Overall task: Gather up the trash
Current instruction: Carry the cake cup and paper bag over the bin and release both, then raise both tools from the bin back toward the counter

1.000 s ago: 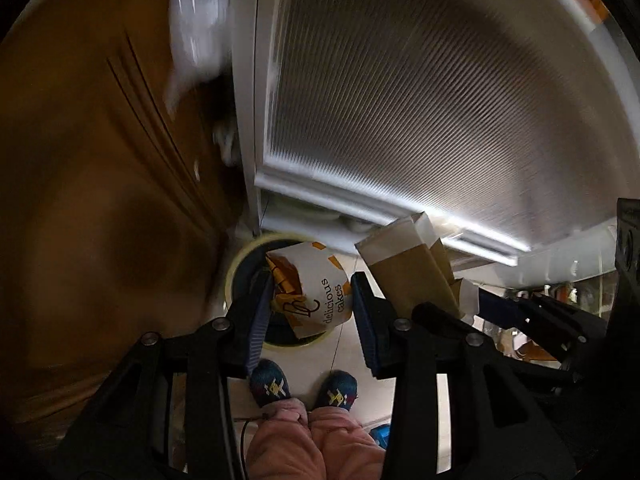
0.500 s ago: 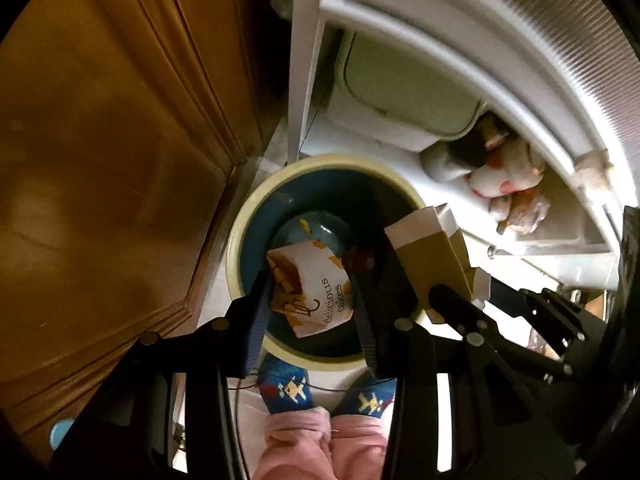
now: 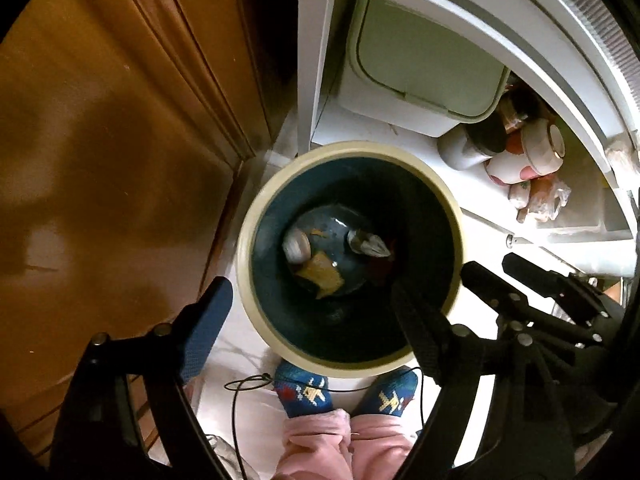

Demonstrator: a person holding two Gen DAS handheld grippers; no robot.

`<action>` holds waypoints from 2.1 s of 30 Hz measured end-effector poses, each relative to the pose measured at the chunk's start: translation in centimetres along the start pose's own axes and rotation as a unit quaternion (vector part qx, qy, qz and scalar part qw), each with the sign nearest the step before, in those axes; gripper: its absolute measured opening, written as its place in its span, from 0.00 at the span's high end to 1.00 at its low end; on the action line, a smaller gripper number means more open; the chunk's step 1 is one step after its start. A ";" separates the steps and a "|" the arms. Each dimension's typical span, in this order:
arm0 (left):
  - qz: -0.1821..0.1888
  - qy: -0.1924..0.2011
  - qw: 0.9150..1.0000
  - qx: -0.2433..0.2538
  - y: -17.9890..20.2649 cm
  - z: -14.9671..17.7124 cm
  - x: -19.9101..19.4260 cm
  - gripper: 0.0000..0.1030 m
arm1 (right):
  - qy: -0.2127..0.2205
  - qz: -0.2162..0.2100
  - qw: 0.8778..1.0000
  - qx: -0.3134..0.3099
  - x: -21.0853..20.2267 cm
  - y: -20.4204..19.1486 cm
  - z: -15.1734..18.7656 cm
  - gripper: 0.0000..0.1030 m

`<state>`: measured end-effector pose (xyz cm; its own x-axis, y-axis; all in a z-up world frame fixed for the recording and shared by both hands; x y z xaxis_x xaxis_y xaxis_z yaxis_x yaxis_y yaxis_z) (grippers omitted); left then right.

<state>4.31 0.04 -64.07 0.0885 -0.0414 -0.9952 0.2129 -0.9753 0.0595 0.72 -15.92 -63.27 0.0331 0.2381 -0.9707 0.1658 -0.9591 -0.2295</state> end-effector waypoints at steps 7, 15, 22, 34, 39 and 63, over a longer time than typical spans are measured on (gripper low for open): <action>0.001 0.006 1.000 0.012 0.8 0.0 -4.0 0.23 | 0.013 0.002 1.000 0.013 -3.7 0.2 -0.1 0.48; 0.014 0.019 1.000 0.019 2.1 0.2 -12.0 0.23 | 0.026 -0.005 0.999 0.042 -11.2 -0.2 0.4 0.48; 0.033 0.040 0.998 0.026 3.7 0.3 -21.8 0.23 | 0.044 -0.012 0.997 0.055 -19.2 -0.9 0.9 0.48; 0.061 0.095 0.992 0.054 5.7 0.2 -40.6 0.23 | 0.104 -0.035 0.992 0.053 -36.6 -3.8 1.6 0.48; 0.077 0.128 0.986 0.071 6.3 0.0 -47.5 0.23 | 0.137 -0.042 0.989 0.043 -44.3 -5.7 1.8 0.48; 0.138 0.277 0.942 0.127 7.8 -7.8 -68.0 0.23 | 0.351 0.008 0.935 0.041 -70.8 -8.0 -2.0 0.37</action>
<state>7.53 -3.05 4.70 0.6157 -0.2499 -0.7473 -0.1253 -0.9674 0.2203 -0.97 -24.84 7.48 0.6787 0.2384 -0.6946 0.0842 -0.9649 -0.2489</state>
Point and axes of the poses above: each gripper's, at about its wrist camera, not at the fingertips, and x roughly the way its jaws point, y to its right, z to its underside, the point moved 4 cm from there along x, roughly the way its jaws point, and after that the axes turned 3 degrees about -x, right-handed, at the moved point
